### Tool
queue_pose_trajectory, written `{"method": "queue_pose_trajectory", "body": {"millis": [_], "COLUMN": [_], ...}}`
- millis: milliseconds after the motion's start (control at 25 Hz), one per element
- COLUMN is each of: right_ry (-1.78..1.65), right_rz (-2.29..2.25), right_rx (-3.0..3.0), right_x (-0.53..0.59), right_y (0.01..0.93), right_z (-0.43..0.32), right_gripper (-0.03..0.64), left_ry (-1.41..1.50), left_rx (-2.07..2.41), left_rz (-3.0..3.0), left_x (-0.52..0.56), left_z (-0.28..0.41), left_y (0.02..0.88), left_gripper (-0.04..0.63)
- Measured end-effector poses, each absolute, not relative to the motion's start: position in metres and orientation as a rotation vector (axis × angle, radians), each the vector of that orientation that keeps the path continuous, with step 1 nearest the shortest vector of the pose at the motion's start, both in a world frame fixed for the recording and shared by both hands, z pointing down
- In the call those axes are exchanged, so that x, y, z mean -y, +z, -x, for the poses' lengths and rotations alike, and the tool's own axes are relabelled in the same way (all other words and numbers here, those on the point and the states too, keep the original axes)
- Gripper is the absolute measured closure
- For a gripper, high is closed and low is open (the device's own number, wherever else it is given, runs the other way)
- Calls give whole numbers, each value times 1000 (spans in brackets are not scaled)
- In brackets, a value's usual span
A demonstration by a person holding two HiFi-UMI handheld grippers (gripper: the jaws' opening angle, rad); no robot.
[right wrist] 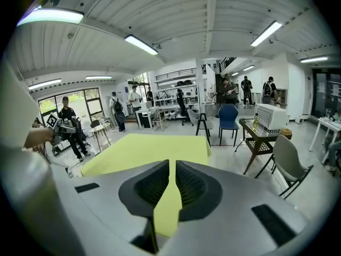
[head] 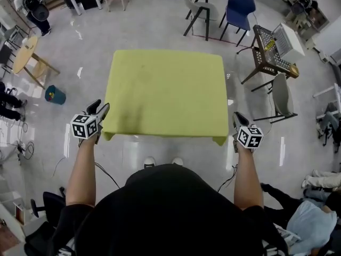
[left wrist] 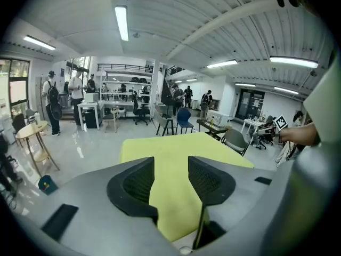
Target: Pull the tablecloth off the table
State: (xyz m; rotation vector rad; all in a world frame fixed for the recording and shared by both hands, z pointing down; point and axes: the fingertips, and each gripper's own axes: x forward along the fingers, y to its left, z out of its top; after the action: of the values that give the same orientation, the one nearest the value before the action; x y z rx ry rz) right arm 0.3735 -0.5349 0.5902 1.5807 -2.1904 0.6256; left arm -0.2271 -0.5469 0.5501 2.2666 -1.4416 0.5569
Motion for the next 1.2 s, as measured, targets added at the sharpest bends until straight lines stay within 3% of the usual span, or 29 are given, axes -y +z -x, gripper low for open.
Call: {"method": "queue_pose_trajectory", "body": {"millis": [320,800,1200], "right_ry": [753,893,1003], "right_rz": [-1515,-1383,-1267], "right_rx": [2058,1873,1794], "right_x": [522,487,477], "right_y": [683,789,859], "right_z": [-399,-438,-426], "right_gripper": [543,448,403], "left_ry": [721,796,975], "left_rx": [1405,1335,1251], "left_rz": [-2141,-1973,-1856], "left_x": [541,507,473], "left_z": [256,287,329], "left_y": [632,743,837], "left_gripper": [337,256,230]}}
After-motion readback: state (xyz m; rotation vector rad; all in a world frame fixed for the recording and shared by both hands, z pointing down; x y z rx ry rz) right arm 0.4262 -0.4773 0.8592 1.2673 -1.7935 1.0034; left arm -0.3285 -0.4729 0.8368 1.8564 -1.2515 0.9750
